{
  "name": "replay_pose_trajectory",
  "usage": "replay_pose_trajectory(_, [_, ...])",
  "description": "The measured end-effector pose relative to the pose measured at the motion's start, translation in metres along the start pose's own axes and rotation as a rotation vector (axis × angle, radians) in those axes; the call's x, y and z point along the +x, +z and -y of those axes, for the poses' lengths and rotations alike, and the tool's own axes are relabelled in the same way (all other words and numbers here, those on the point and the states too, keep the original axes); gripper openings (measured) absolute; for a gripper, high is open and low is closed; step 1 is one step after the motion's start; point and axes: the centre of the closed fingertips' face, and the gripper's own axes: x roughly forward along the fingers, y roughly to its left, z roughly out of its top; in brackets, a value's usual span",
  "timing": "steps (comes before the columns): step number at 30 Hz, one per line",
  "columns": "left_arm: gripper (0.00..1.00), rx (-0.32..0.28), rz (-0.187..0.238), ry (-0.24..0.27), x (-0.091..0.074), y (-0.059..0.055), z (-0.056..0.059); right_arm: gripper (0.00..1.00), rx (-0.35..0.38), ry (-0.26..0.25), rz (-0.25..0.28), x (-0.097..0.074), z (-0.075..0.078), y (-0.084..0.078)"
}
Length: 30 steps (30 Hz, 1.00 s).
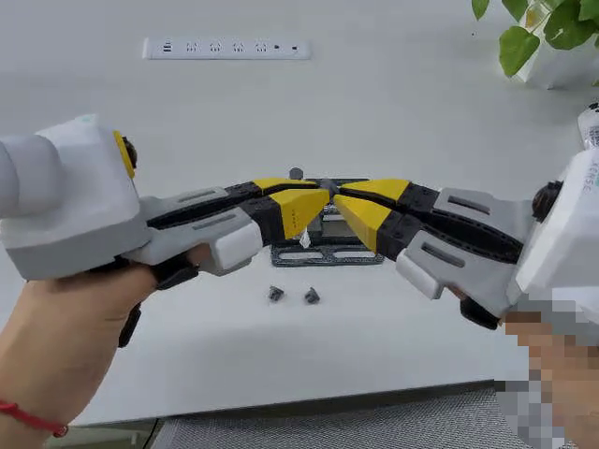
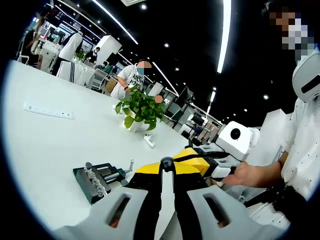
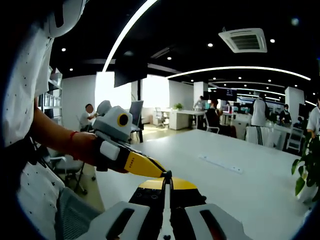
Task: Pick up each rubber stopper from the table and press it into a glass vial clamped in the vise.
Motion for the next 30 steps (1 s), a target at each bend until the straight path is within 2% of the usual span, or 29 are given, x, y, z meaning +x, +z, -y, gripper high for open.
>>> replay_pose_trajectory(3, [0.03, 0.012, -0.006, -0.013, -0.001, 0.0, 0.002, 0.0, 0.004, 0.011, -0.001, -0.001, 0.0, 0.001])
replay_pose_trajectory(5, [0.03, 0.031, -0.018, -0.024, -0.002, -0.002, 0.003, 0.03, 0.045, 0.038, 0.016, -0.004, -0.002, 0.005])
replay_pose_trajectory(7, [0.03, 0.06, -0.03, -0.04, -0.003, -0.002, 0.006, 0.06, 0.044, 0.054, 0.021, -0.01, 0.001, 0.008])
replay_pose_trajectory(8, [0.03, 0.075, -0.039, -0.056, -0.004, -0.002, 0.009, 0.06, 0.058, 0.099, 0.019, -0.013, -0.002, 0.009])
replay_pose_trajectory(10, [0.03, 0.101, -0.042, -0.087, -0.005, -0.001, 0.014, 0.06, 0.07, 0.144, 0.011, -0.017, -0.004, 0.013])
replay_pose_trajectory(11, [0.03, 0.131, -0.054, -0.11, -0.006, -0.001, 0.019, 0.08, 0.083, 0.194, 0.003, -0.02, -0.008, 0.016])
replay_pose_trajectory(13, [0.03, 0.148, -0.067, -0.138, -0.006, -0.001, 0.025, 0.11, 0.076, 0.229, -0.017, -0.025, -0.007, 0.018])
replay_pose_trajectory(15, [0.03, 0.193, -0.09, -0.172, -0.007, -0.002, 0.032, 0.12, 0.105, 0.31, -0.009, -0.031, -0.012, 0.026])
replay_pose_trajectory(17, [0.03, 0.226, -0.102, -0.207, -0.008, -0.001, 0.039, 0.13, 0.1, 0.356, -0.013, -0.036, -0.012, 0.031])
replay_pose_trajectory(18, [0.03, 0.24, -0.109, -0.218, -0.009, 0.0, 0.042, 0.14, 0.12, 0.405, -0.029, -0.039, -0.015, 0.031])
replay_pose_trajectory(20, [0.03, 0.29, -0.126, -0.236, -0.01, -0.001, 0.046, 0.14, 0.095, 0.41, -0.03, -0.04, -0.011, 0.033])
replay_pose_trajectory(21, [0.03, 0.303, -0.135, -0.242, -0.01, -0.001, 0.048, 0.14, 0.107, 0.452, -0.036, -0.043, -0.015, 0.034])
replay_pose_trajectory(23, [0.03, 0.319, -0.138, -0.259, -0.011, 0.001, 0.052, 0.14, 0.105, 0.471, -0.034, -0.043, -0.016, 0.036])
replay_pose_trajectory(24, [0.03, 0.323, -0.144, -0.27, -0.011, 0.001, 0.055, 0.15, 0.113, 0.502, -0.039, -0.044, -0.02, 0.037])
replay_pose_trajectory(26, [0.03, 0.347, -0.145, -0.3, -0.012, 0.003, 0.062, 0.15, 0.095, 0.509, -0.053, -0.042, -0.021, 0.035])
replay_pose_trajectory(30, [0.03, 0.369, -0.152, -0.319, -0.012, 0.005, 0.067, 0.17, 0.083, 0.544, -0.072, -0.042, -0.027, 0.032])
